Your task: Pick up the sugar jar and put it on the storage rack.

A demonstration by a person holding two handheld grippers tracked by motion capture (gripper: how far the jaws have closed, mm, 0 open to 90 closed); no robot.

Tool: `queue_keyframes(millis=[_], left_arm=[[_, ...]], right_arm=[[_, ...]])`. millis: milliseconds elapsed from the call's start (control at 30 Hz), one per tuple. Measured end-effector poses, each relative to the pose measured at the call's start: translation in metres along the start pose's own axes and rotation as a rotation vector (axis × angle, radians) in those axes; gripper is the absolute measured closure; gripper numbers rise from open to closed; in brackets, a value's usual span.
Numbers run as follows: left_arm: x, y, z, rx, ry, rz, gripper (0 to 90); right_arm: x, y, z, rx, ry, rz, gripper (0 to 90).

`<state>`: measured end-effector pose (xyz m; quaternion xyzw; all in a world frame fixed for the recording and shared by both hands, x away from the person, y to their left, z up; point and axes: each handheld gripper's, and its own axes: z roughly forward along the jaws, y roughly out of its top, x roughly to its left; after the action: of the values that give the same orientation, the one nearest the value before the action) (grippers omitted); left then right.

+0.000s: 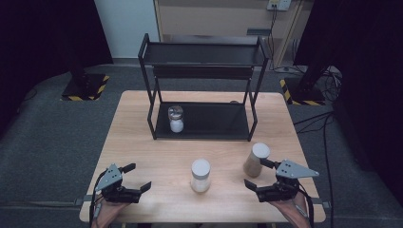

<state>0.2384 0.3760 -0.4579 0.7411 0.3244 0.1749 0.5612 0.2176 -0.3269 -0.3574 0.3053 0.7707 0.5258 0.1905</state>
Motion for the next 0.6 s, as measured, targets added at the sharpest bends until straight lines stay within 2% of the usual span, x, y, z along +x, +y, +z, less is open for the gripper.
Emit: queue_keyframes(millis=[367, 600], left_arm=[[0.000, -0.001, -0.002, -0.001, 0.005, -0.002, 2.4], [-0.001, 0.000, -0.002, -0.001, 0.007, 0.002, 2.4]], right_arm=[[0.001, 0.016, 0.027, 0.009, 0.071, -0.023, 6.3], [0.001, 0.022, 0.042, 0.009, 0.116, -0.020, 6.4]])
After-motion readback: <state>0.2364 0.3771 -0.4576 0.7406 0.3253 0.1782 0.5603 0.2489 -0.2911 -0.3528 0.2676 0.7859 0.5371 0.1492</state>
